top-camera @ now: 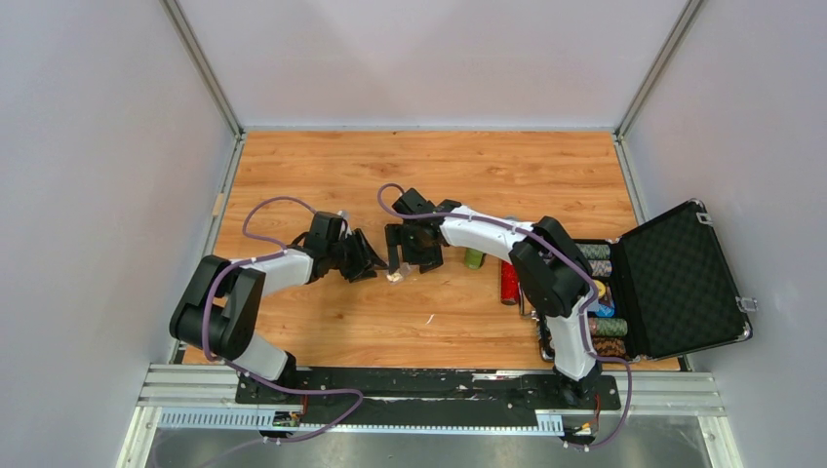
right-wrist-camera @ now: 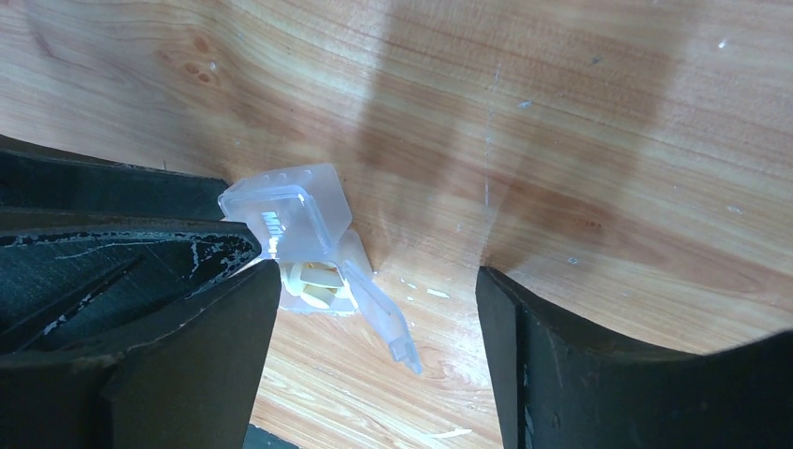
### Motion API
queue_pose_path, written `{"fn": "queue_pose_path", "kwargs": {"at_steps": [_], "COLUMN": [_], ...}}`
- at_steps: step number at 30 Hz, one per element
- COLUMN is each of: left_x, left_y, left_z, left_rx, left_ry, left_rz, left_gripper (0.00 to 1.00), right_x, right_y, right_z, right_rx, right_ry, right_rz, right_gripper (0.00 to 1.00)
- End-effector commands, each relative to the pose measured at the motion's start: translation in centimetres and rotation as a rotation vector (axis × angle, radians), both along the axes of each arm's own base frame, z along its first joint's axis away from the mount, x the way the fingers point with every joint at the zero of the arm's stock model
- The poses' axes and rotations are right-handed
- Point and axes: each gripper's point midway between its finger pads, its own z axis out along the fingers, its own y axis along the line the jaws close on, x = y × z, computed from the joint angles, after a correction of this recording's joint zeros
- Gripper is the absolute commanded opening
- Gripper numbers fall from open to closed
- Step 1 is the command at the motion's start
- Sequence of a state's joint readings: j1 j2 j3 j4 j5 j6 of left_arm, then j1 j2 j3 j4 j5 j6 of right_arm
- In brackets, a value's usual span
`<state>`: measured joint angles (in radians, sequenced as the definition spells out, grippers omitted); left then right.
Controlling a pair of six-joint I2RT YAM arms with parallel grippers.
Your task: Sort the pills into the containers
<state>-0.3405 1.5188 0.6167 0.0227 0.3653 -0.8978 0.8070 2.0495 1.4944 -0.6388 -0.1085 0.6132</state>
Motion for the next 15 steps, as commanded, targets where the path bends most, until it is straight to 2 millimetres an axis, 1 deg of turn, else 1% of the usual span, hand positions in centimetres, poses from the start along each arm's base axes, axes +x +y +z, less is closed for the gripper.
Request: {"fn": "queue_pose_path", "kwargs": {"at_steps": [1, 6, 9, 12, 13, 15], "left_x": [0.5, 0.6, 0.6, 0.6, 0.6, 0.5], "left_y": [0.0, -0.1, -0.1, -0.1, -0.1, 0.0], "left_z": [-0.3, -0.4, -0.5, -0.6, -0.7, -0.9], "left_rx": [0.004, -0.004, -0.004, -0.003, 0.000, 0.003], "left_ry": [0.016, 0.019, 0.021, 0.025, 0.029, 0.035], "left_rz": [0.017, 0.020, 0.022, 0.023, 0.024, 0.025], "left_gripper": [0.49, 0.47, 0.46, 0.45, 0.43, 0.41], "right_x": [0.1, -0.1, -0.3, -0.6, -0.6, -0.8], "right_y": [0.1, 0.0, 0.5, 1.3, 1.5, 1.4], "right_z": [1.9, 2.1, 2.5, 2.8, 2.8, 2.3], "right_rx": [0.050, 0.063, 0.093, 0.134, 0.139, 0.132], "right_ry": [0.003, 0.011, 0.014, 0.022, 0.023, 0.028], "right_rz": [-0.045, -0.044, -0.026, 0.018, 0.027, 0.034], "right_gripper": [0.78, 0.76, 0.75, 0.79, 0.80, 0.81]}}
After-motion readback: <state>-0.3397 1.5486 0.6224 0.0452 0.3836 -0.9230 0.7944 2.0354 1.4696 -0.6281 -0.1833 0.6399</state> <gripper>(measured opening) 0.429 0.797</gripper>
